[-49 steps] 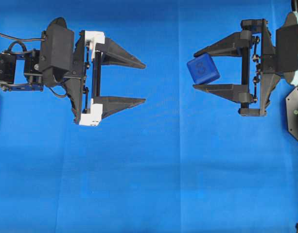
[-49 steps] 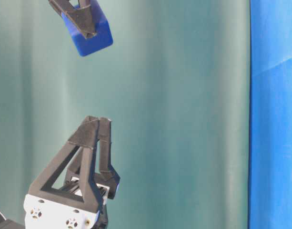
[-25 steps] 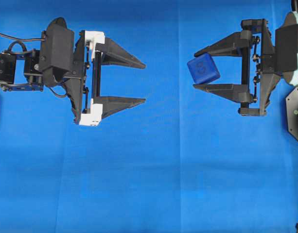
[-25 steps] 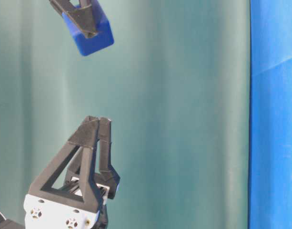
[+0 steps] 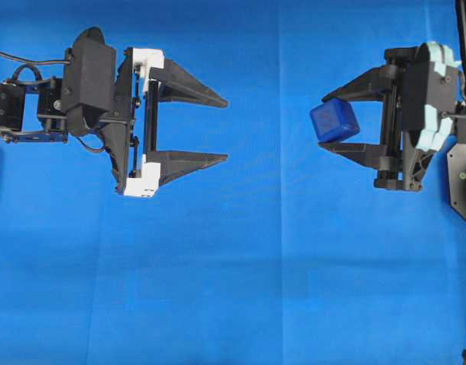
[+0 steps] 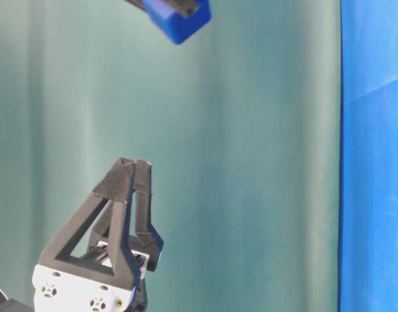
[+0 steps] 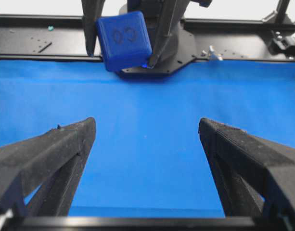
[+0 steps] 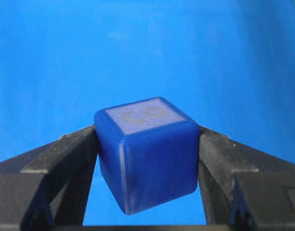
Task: Handover the blue block to the right arm after grasping it with the left arm, then place it in the designated position.
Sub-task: 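Move the cube with the right gripper toward the table center and lower it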
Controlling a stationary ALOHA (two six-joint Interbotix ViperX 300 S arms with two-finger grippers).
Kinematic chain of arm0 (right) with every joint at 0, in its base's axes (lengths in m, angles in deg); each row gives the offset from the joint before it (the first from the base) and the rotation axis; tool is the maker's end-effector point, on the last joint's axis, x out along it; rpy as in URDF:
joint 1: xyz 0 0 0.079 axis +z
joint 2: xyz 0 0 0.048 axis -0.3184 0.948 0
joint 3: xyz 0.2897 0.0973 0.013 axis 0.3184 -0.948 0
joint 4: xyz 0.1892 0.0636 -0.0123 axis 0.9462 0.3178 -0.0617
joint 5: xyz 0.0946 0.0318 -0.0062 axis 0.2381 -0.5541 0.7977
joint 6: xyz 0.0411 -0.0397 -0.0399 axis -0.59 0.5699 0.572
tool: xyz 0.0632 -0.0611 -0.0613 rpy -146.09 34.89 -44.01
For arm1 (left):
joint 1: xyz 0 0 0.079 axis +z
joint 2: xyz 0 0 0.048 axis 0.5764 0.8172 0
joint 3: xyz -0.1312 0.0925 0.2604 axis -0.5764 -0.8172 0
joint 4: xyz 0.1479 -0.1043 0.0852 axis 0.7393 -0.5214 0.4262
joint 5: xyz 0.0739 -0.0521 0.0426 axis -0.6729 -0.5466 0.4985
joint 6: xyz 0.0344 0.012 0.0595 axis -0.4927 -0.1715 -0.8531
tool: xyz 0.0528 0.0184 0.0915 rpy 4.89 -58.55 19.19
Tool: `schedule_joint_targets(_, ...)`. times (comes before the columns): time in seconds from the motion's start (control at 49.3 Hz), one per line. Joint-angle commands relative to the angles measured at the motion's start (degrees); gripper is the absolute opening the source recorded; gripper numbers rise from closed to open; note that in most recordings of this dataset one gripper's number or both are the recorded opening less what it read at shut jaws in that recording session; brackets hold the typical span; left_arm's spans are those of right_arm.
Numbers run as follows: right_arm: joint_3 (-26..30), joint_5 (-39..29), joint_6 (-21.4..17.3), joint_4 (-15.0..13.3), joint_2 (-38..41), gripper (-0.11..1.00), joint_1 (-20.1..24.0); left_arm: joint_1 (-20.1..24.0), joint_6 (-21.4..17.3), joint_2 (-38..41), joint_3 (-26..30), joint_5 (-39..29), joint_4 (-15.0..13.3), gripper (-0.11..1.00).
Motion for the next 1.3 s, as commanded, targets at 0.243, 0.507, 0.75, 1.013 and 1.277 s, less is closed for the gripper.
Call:
schedule_joint_targets(0.243,0.6,-0.4,0.0,0.2,-0.2,0.52,0.4,-0.2,0.0,-1.1,1.1,0.3,0.1,0.93)
schedule_joint_targets(0.507,0.6,-0.2,0.0,0.2,-0.2,0.52,0.4,-0.4,0.0,-1.1,1.1,0.3,0.1,0.93)
schedule_joint_targets(0.75,0.6,-0.2,0.0,0.2,0.0,0.52,0.4,-0.4,0.0,-1.1,1.1,0.3,0.1,0.93)
schedule_joint_targets(1.013,0.7,0.2,0.0,0.2,1.2,0.52,0.4,-0.4,-0.1,-1.1,1.1,0.3,0.1,0.93)
schedule_joint_targets(1.277,-0.4,7.6,-0.2,0.2,7.8,0.52,0.4,-0.4,-0.1,-1.1,1.1,0.3,0.1,0.93)
